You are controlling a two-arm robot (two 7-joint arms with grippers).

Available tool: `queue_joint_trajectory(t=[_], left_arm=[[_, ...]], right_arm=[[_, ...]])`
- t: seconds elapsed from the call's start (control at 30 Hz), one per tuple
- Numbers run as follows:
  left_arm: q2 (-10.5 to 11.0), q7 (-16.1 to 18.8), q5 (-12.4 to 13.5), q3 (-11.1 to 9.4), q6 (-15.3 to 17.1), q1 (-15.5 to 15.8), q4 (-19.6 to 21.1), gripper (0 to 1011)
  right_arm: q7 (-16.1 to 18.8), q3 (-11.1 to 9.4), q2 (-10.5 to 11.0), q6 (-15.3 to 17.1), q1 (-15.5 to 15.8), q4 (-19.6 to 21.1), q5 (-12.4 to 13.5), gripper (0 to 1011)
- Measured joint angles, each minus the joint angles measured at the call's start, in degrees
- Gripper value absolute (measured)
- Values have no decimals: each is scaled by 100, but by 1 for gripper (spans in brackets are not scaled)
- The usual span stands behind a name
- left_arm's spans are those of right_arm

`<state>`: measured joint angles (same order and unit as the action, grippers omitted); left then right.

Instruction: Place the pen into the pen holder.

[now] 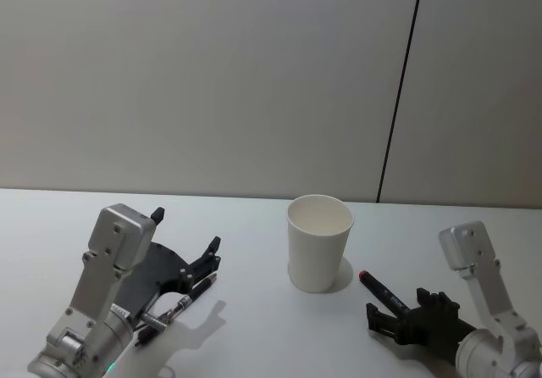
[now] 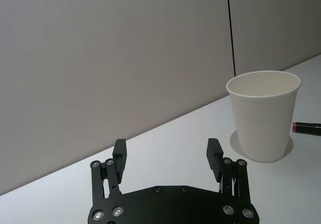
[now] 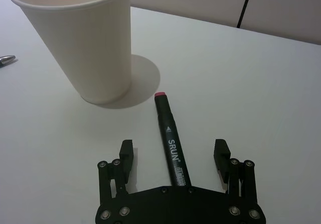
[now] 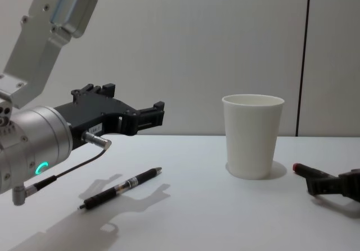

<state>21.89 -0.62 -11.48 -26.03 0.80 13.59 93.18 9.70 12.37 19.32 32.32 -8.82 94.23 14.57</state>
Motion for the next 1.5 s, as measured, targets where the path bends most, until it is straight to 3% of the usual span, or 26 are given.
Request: queue_joint_trajectory(t=[0.67, 1.03, 1.07, 1.17, 1.23, 1.27, 1.5], left_arm=[[0, 0, 0, 0, 0, 0, 0, 1003], [0, 0, 0, 0, 0, 0, 0, 1003], [0, 0, 0, 0, 0, 0, 0, 1003], [0, 0, 0, 0, 0, 0, 0, 1003], [0, 0, 0, 0, 0, 0, 0, 1004], [0, 0, 0, 0, 0, 0, 0, 1003], [0, 0, 0, 0, 0, 0, 0, 1003]], right_arm=[[27, 18, -45, 102, -47, -39, -65, 993], [36, 23, -52, 118, -52, -44, -74, 735], [36, 23, -53, 121, -54, -46, -76, 655], [36, 23, -54, 123, -55, -48, -77, 597], [36, 22, -56, 126, -57, -50, -79, 493], [36, 22, -56, 126, -57, -50, -79, 493], [33, 21, -56, 132, -57, -54, -85, 250]])
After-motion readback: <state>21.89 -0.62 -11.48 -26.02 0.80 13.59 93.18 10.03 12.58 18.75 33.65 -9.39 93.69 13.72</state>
